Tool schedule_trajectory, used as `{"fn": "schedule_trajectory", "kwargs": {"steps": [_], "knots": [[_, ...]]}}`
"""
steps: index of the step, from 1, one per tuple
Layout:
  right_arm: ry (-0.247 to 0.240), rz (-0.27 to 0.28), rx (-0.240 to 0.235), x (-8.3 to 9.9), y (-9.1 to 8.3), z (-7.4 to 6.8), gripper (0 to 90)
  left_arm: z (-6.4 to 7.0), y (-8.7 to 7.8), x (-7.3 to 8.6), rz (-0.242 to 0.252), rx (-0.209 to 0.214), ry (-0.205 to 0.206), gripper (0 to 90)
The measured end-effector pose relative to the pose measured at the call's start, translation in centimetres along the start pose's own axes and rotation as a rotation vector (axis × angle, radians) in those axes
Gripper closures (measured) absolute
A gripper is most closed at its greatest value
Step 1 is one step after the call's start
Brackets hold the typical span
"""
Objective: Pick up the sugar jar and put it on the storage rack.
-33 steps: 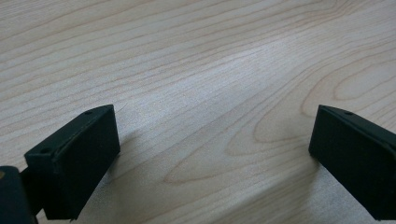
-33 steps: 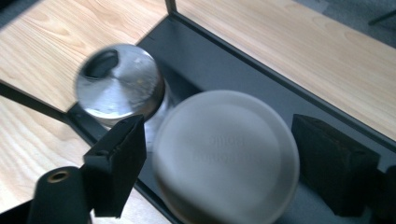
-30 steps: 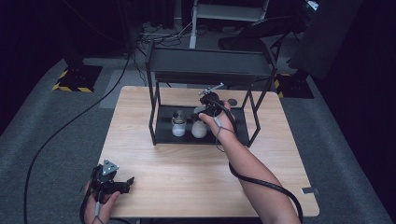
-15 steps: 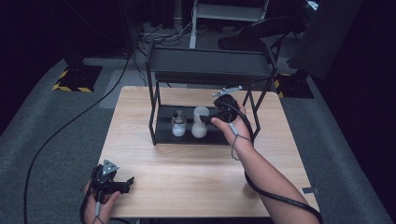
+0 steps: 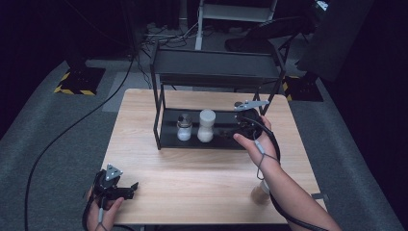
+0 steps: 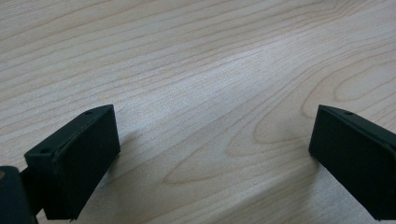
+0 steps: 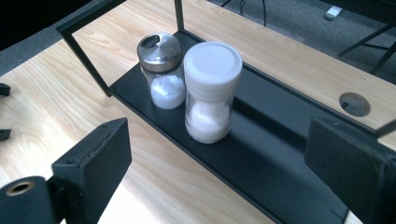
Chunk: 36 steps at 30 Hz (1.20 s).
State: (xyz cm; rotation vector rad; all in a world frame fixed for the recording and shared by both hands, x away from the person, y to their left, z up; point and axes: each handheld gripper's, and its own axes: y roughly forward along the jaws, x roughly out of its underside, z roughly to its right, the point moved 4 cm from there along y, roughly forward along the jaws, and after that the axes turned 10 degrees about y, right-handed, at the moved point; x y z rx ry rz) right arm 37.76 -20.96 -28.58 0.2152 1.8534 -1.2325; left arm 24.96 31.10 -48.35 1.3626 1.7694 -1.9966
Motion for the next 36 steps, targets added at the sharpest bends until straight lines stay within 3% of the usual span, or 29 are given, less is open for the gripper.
{"fn": "schedule_trajectory", "kwargs": {"steps": [7,21,36], "knots": [[0.005,0.009,0.009,1.4,-2.5,0.6,6.5,0.0,0.0,0.0,0.001,0.001,0.000,1.2],[0.013,0.012,0.009,4.0,-5.8,1.3,6.1,0.0,0.0,0.0,0.000,0.000,-0.001,1.2],[0.012,0.004,0.029,7.2,-8.2,1.5,5.7,0.0,0.0,0.0,0.001,0.000,-0.001,1.2]]}}
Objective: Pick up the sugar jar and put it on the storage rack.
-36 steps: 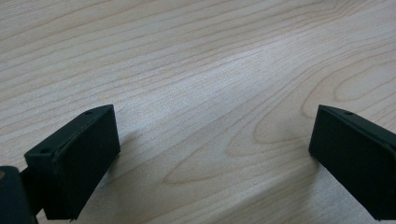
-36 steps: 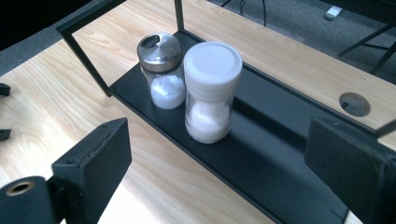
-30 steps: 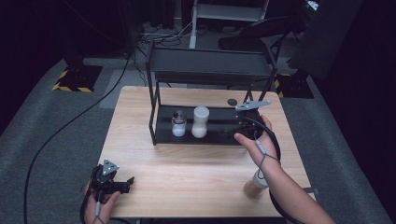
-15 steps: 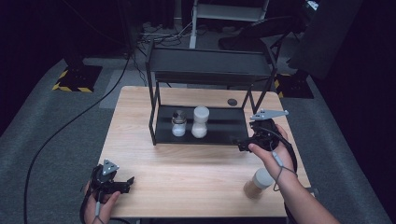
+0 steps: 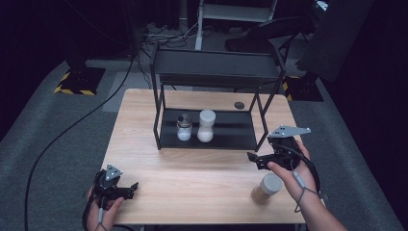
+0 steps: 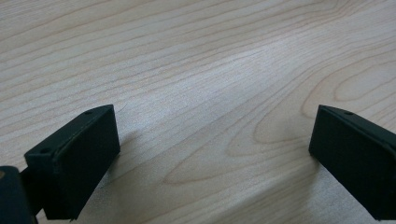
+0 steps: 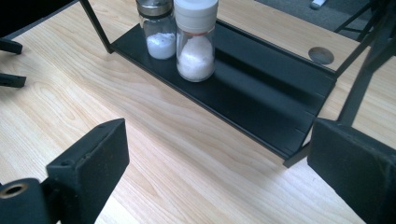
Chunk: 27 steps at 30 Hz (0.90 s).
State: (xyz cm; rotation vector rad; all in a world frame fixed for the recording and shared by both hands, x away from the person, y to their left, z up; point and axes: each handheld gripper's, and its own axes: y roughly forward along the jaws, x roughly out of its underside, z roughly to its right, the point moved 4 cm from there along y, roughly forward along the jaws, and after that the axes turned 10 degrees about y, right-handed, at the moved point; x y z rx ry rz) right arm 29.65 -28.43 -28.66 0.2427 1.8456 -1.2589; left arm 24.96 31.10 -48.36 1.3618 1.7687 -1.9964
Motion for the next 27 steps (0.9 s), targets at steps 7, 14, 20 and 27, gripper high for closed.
{"fn": "schedule_trajectory", "kwargs": {"steps": [7,14,20,27], "knots": [[0.006,0.020,0.014,1.9,-0.7,0.0,5.7,0.0,0.0,0.0,0.000,0.000,0.000,1.2],[0.018,0.017,0.013,3.7,-1.2,0.1,5.6,0.0,0.0,0.0,0.000,0.000,0.000,1.2],[0.025,0.016,0.023,5.3,-1.3,0.4,5.6,0.0,0.0,0.0,0.000,0.000,0.001,1.2],[0.025,0.038,0.041,7.4,-1.6,0.4,5.6,0.0,0.0,0.0,0.000,0.000,0.000,1.2]]}}
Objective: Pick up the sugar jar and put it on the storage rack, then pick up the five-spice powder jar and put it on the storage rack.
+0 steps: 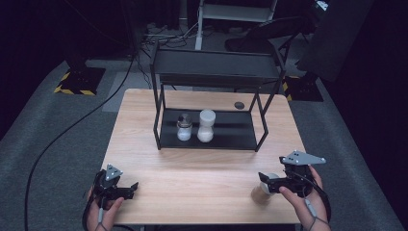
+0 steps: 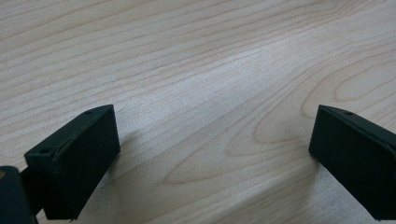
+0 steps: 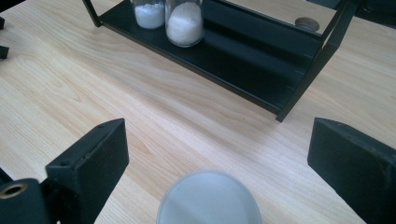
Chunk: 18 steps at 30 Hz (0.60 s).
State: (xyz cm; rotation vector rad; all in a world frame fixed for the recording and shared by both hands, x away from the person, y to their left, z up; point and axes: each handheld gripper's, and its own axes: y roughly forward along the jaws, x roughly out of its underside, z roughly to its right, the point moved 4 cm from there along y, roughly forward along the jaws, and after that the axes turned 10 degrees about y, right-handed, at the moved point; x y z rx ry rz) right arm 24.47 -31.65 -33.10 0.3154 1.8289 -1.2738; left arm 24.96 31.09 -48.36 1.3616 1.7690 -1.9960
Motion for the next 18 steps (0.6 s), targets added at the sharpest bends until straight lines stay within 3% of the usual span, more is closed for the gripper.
{"fn": "schedule_trajectory", "kwargs": {"steps": [18], "knots": [[0.026,-0.029,0.007,3.8,2.0,0.2,6.7,0.0,0.0,0.0,0.001,0.001,0.000,1.2]]}}
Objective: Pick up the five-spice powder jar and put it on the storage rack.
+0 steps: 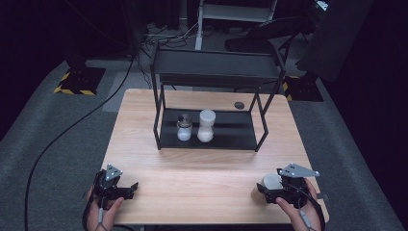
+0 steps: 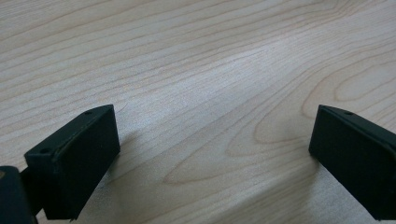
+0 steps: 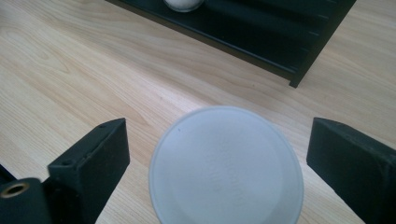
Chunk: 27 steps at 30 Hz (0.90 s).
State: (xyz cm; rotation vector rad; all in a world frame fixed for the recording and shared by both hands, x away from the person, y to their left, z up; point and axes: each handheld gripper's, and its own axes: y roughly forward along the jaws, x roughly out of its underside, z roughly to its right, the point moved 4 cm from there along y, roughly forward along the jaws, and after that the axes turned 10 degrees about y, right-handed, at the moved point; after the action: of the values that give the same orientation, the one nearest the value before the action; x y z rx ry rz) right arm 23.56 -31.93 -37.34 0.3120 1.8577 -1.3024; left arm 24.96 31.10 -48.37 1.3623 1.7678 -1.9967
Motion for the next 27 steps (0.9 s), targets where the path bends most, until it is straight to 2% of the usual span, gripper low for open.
{"fn": "schedule_trajectory", "kwargs": {"steps": [8,13,27], "knots": [[0.000,-0.033,0.008,0.9,0.7,0.2,17.2,0.0,0.0,0.0,-0.001,-0.001,0.000,1.2],[-0.008,-0.059,-0.005,1.4,1.1,0.6,33.1,0.0,0.0,0.0,0.000,-0.001,-0.001,1.2],[-0.039,-0.063,-0.010,0.5,1.5,0.3,33.9,0.0,0.0,0.0,0.000,-0.001,-0.001,1.2]]}}
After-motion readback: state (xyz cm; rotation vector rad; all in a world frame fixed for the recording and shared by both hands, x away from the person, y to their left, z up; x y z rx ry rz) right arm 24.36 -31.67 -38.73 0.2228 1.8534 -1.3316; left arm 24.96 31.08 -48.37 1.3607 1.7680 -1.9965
